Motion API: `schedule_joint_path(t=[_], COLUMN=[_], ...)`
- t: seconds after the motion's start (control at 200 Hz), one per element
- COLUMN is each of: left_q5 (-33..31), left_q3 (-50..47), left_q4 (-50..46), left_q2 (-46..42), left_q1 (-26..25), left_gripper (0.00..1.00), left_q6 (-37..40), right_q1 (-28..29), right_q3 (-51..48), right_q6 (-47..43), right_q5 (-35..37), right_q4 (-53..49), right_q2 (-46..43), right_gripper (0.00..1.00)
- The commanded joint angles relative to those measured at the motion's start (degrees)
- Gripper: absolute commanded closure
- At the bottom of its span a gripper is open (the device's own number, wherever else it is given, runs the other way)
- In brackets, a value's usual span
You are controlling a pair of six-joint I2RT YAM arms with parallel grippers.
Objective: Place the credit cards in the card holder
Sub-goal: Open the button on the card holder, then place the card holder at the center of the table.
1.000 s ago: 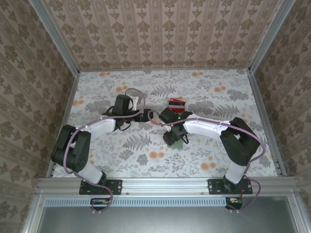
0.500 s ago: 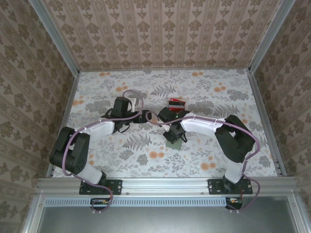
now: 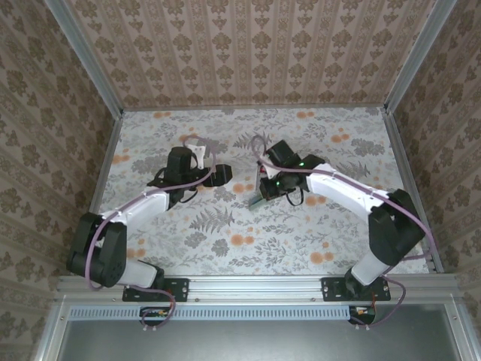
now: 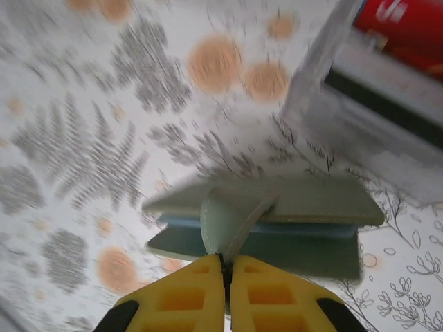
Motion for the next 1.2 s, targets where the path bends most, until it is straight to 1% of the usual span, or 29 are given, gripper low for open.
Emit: schedule_joint_path(t=[0.0, 0.13, 0.29, 0.305, 0.35, 0.435, 0.49, 0.59, 0.685, 0.745, 0.765, 0.89, 1.005, 1.08, 1.195], left_q5=[3.36, 4.33, 4.43, 4.46, 4.67, 5.27, 7.1, 12.77, 14.45, 14.39, 16.02, 15.23, 15.23, 15.83, 15.67], left_q3=[0.1, 0.59, 0.73, 0.64, -0.19, -2.68, -4.15, -5.39, -5.99, -5.21, -4.92, -3.58, -1.02, 1.75, 3.73], left_q4=[2.78, 3.73, 5.07, 5.39, 6.78, 12.81, 18.26, 31.91, 46.32, 52.59, 54.07, 60.84, 66.54, 66.96, 66.93], left_q2=[-3.28, -4.45, -3.27, -3.04, -2.46, -0.96, 0.96, 6.3, 10.8, 13.15, 13.95, 17.55, 22.01, 24.42, 25.04], left_q1=[0.06, -0.62, -1.49, -3.0, -3.34, -3.22, -3.11, -2.71, -2.84, -3.14, -3.26, -3.91, -4.48, -5.09, -6.02], left_gripper=[0.02, 0.03, 0.04, 0.04, 0.04, 0.05, 0.07, 0.1, 0.13, 0.13, 0.13, 0.13, 0.13, 0.13, 0.13], left_q6=[-0.78, -0.88, -1.59, -1.77, -3.09, -7.05, -10.56, -20.04, -29.43, -33.19, -34.08, -37.57, -41.16, -43.08, -42.62], right_q1=[-1.56, -3.32, -3.46, -3.46, -3.67, -4.13, -4.15, -4.16, -4.18, -4.16, -4.17, -4.16, -4.16, -4.16, -4.15], right_q3=[1.8, 1.39, 0.66, 0.36, -0.61, -1.58, -1.45, -2.0, -2.08, -2.06, -1.98, -0.89, 0.26, 0.69, 1.02], right_q6=[8.52, 15.86, 23.12, 23.8, 25.92, 29.05, 30.09, 32.53, 34.62, 35.68, 35.99, 37.7, 39.41, 40.3, 41.09], right_q5=[-4.9, -5.23, -4.49, -4.59, -4.47, -4.52, -3.98, -2.08, -0.88, 0.11, 0.52, 1.85, 1.61, 1.62, 2.03], right_q4=[4.86, 10.57, 18.2, 19.19, 22.17, 26.85, 28.49, 32.34, 35.72, 37.65, 38.28, 41.23, 43.65, 44.67, 45.63], right_q2=[-3.93, -6.19, -7.14, -7.24, -7.92, -8.7, -9.27, -10.45, -10.87, -10.91, -10.94, -10.91, -10.6, -10.34, -10.47], right_gripper=[0.93, 0.93, 0.94, 0.94, 0.94, 0.95, 0.95, 0.95, 0.95, 0.96, 0.96, 0.96, 0.96, 0.96, 0.96])
